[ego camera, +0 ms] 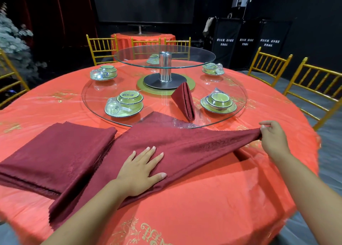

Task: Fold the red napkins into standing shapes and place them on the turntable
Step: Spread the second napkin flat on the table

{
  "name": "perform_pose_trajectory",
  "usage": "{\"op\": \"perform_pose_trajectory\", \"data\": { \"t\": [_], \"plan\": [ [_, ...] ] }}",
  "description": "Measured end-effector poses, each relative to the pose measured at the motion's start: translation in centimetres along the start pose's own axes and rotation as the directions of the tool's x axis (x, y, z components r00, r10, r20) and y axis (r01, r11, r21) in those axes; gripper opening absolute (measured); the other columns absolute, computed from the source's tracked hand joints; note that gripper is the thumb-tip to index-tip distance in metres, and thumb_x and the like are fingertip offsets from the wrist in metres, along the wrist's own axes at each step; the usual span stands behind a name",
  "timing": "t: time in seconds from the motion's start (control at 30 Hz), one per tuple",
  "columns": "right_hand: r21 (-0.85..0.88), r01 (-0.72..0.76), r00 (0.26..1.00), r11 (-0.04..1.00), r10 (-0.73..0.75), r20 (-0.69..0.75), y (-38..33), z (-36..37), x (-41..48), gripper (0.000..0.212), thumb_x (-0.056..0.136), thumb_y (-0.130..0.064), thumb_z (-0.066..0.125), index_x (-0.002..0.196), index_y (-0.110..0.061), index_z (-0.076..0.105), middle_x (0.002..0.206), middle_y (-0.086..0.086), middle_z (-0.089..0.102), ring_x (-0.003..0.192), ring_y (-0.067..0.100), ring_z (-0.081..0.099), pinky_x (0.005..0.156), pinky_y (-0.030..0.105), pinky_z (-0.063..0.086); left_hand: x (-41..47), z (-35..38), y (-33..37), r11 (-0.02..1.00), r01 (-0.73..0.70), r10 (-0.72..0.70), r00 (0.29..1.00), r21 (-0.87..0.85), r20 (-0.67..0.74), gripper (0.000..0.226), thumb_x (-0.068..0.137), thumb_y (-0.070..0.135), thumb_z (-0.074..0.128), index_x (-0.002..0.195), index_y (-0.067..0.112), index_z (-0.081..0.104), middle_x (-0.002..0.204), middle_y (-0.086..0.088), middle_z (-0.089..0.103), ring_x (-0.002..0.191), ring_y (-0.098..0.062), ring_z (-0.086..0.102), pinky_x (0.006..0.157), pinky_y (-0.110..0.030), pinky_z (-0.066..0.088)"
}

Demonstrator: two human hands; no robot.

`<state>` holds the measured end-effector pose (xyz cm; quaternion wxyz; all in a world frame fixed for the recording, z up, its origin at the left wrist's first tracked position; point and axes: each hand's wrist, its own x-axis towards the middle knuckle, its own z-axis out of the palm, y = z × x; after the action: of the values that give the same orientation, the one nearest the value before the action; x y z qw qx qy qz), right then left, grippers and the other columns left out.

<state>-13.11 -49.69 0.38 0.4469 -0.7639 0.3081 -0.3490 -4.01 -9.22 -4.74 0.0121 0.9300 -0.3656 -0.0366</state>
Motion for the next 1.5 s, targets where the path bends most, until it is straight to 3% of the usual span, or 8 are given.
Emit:
{"op": "perform_pose_trajectory", "data": {
  "t": [0.17, 0.3, 0.5, 0.63, 0.87, 1.07, 1.27, 1.5],
  "plan": [
    [-0.266, 0.289, 0.957, 0.920, -0.286, 0.048, -0.1, -1.1, -0.8, 0.019, 0.093, -0.004, 0.051, 0.106, -0.005, 0.064, 0.089, 0.014, 0.065, 0.084, 0.029, 0.057, 0.065, 0.028, 0.032, -0.2, -0.4, -1.0, 0.996, -0.085, 0.085, 0.996, 0.037, 0.013, 0.073, 0.084, 0.076, 0.013, 0.147, 0.044, -0.008, 0.159, 0.009, -0.013, 0.144, -0.006, -0.017, 0.117, -0.037, -0.010],
    [-0.459, 0.272, 0.960, 0.846, -0.271, 0.070, 0.6, -2.0, -1.6, 0.013, 0.090, -0.016, 0.060, 0.098, -0.015, 0.071, 0.089, 0.011, 0.069, 0.089, 0.032, 0.059, 0.069, 0.036, 0.039, -0.2, -0.4, -1.1, 0.995, -0.088, 0.088, 0.996, 0.037, 0.004, 0.072, 0.086, 0.074, 0.018, 0.146, 0.044, -0.009, 0.159, 0.010, -0.013, 0.144, -0.006, -0.016, 0.117, -0.037, -0.009],
    [-0.051, 0.038, 0.996, 0.998, -0.034, 0.081, 0.8, -2.6, -2.1, 0.009, 0.088, -0.013, 0.065, 0.081, -0.006, 0.065, 0.049, -0.002, 0.062, 0.040, 0.003, 0.055, 0.041, 0.010, 0.040, -0.1, -0.3, -1.1, 0.997, -0.080, 0.080, 0.997, 0.023, -0.004, 0.074, 0.084, 0.076, 0.017, 0.145, 0.045, -0.009, 0.159, 0.011, -0.012, 0.140, -0.003, -0.022, 0.117, -0.036, -0.009],
    [0.300, -0.233, 0.956, 0.925, 0.162, 0.243, 0.3, -2.6, -2.2, 0.008, 0.088, 0.003, 0.059, 0.096, 0.001, 0.060, 0.067, 0.010, 0.066, 0.051, 0.006, 0.065, 0.049, 0.015, 0.052, -0.1, -0.4, -1.1, 0.997, -0.079, 0.079, 0.997, 0.015, 0.001, 0.081, 0.075, 0.081, 0.006, 0.146, 0.044, -0.006, 0.159, 0.010, -0.011, 0.137, -0.002, -0.024, 0.117, -0.036, -0.009],
    [0.136, -0.244, 0.947, 0.960, 0.206, 0.246, 1.1, -2.8, -1.5, 0.022, 0.098, 0.000, 0.042, 0.096, -0.012, 0.060, 0.074, 0.008, 0.063, 0.049, 0.000, 0.063, 0.042, 0.014, 0.047, -0.1, -0.3, -1.1, 0.998, -0.067, 0.067, 0.998, -0.006, -0.005, 0.085, 0.070, 0.085, 0.000, 0.145, 0.046, -0.007, 0.159, 0.013, -0.011, 0.137, 0.000, -0.024, 0.118, -0.036, -0.009],
    [0.116, -0.209, 0.967, 0.971, 0.187, 0.173, 1.3, -2.5, -1.1, 0.023, 0.095, 0.003, 0.042, 0.087, -0.005, 0.062, 0.088, 0.014, 0.059, 0.067, 0.017, 0.055, 0.060, 0.020, 0.049, -0.2, -0.3, -1.0, 0.998, -0.067, 0.067, 0.998, -0.010, -0.007, 0.083, 0.070, 0.084, 0.001, 0.144, 0.047, -0.008, 0.159, 0.013, -0.009, 0.137, 0.000, -0.023, 0.117, -0.035, -0.009],
    [-0.452, 0.082, 0.996, 0.888, -0.082, 0.019, 0.2, -2.7, -2.7, 0.027, 0.080, 0.001, 0.055, 0.103, -0.007, 0.068, 0.108, 0.020, 0.059, 0.106, 0.034, 0.052, 0.088, 0.036, 0.037, -0.1, -0.5, -0.8, 0.998, -0.062, 0.062, 0.998, 0.002, 0.031, 0.078, 0.079, 0.080, 0.011, 0.143, 0.044, -0.013, 0.159, 0.010, -0.012, 0.139, -0.002, -0.022, 0.118, -0.038, -0.009],
    [-0.328, 0.603, 0.711, 0.727, -0.303, 0.635, -3.1, 2.9, -7.3, 0.023, 0.086, -0.018, 0.064, 0.109, -0.015, 0.065, 0.116, 0.006, 0.059, 0.113, 0.023, 0.052, 0.096, 0.031, 0.037, 1.1, -1.8, 2.1, 0.986, -0.164, 0.166, 0.982, -0.026, 0.087, 0.077, 0.086, 0.074, 0.030, 0.150, 0.042, 0.002, 0.160, 0.007, -0.011, 0.146, -0.008, -0.014, 0.117, -0.041, -0.008]
  ]
}}
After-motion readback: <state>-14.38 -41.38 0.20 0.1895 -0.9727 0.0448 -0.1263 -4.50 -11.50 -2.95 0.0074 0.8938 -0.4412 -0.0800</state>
